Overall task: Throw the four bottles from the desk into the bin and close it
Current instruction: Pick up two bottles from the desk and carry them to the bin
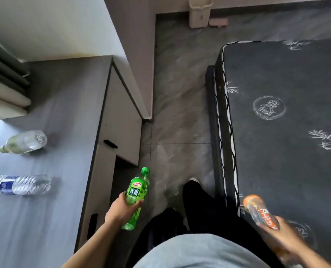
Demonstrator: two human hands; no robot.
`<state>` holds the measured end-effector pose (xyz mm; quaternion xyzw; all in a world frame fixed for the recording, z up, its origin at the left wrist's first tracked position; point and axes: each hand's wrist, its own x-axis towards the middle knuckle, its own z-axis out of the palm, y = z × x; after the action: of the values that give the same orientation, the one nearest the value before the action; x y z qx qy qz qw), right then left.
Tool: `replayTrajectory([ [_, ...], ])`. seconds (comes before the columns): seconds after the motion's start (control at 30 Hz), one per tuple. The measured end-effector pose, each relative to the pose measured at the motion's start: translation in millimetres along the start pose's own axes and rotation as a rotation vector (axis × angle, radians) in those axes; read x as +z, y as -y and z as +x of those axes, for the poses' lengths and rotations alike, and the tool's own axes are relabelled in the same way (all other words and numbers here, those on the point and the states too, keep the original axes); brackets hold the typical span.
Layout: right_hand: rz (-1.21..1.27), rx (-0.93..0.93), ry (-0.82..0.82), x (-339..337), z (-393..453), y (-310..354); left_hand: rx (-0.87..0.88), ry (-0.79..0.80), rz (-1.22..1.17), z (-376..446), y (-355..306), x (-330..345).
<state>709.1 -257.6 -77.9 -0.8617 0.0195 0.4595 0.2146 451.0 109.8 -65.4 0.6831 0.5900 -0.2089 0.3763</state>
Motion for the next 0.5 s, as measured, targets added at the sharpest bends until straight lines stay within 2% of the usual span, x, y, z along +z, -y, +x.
replayTrajectory([
  [0.2, 0.014, -0.031, 0.006, -47, 59, 64, -0.035, -0.008, -0.011, 28, -53, 3],
  [0.3, 0.063, -0.08, -0.053, -64, 85, 103, -0.066, -0.003, -0.016, 37, -67, -1],
  [0.5, 0.03, -0.043, -0.031, -90, 129, 172, -0.16, -0.006, -0.044, 73, -90, -29],
])
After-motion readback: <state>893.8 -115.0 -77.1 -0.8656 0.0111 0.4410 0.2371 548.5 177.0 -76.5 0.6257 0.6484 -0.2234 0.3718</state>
